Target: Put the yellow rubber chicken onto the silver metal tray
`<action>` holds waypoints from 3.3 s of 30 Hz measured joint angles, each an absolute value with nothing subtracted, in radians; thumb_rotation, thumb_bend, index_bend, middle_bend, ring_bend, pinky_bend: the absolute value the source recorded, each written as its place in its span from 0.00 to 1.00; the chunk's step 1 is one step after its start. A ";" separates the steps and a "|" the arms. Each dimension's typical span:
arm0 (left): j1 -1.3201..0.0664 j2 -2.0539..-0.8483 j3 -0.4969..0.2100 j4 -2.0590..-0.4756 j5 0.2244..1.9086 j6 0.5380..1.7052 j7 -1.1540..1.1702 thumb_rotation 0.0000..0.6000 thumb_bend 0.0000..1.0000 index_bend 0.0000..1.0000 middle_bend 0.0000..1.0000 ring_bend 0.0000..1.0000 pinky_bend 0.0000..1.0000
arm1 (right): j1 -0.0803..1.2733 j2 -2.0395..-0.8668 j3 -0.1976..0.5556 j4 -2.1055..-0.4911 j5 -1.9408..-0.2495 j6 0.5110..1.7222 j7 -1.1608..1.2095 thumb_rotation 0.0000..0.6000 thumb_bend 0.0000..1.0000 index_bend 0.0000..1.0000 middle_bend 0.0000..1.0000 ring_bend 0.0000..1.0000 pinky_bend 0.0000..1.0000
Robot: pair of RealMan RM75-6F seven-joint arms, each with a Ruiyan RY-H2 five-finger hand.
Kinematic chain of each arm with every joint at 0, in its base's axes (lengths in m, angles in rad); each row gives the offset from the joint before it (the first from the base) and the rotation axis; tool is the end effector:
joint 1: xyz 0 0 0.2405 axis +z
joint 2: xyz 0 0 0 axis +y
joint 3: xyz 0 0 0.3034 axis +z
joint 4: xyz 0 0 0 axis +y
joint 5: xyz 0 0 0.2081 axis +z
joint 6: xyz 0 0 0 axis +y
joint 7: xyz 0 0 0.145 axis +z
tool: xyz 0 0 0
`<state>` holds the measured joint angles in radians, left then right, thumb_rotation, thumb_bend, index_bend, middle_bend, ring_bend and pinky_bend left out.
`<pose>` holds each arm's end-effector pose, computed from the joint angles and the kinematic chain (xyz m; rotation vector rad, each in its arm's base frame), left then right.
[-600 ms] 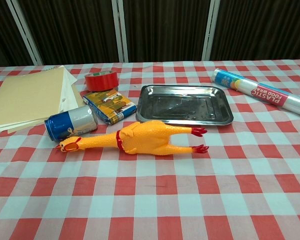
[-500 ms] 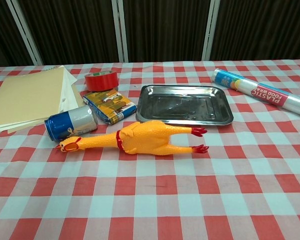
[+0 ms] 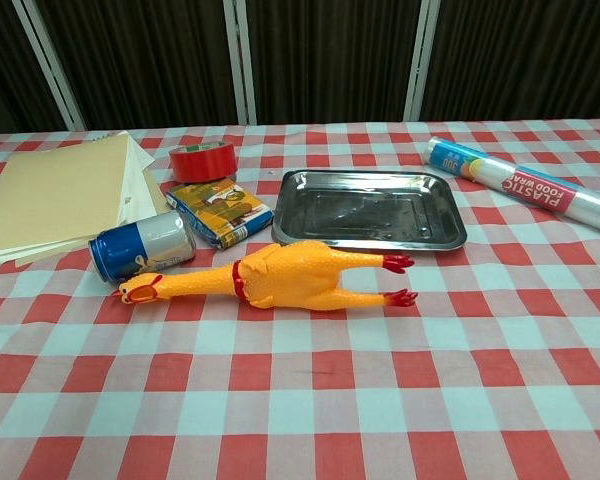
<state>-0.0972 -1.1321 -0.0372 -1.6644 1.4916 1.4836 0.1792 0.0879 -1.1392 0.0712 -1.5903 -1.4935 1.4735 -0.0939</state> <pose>-0.3413 0.1861 0.1705 -1.4354 -0.8230 -0.8181 -0.3548 -0.1912 0.1781 1.4038 -0.8257 0.8422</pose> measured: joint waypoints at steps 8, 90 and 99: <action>-0.104 -1.135 -0.032 -1.664 1.508 1.476 0.180 1.00 0.04 0.10 0.14 0.04 0.06 | 0.091 -1.142 0.067 -1.586 -1.501 1.469 -0.083 1.00 0.12 0.00 0.04 0.00 0.00; -0.646 -1.777 -0.175 -1.412 1.178 0.981 0.514 1.00 0.15 0.32 0.45 0.37 0.46 | 0.078 -1.119 0.057 -1.603 -1.475 1.464 -0.081 1.00 0.12 0.00 0.04 0.00 0.00; -0.652 -1.813 -0.162 -1.359 1.166 0.997 0.514 1.00 0.28 0.45 0.57 0.48 0.56 | 0.072 -1.115 0.058 -1.604 -1.469 1.466 -0.077 1.00 0.12 0.00 0.04 0.00 0.00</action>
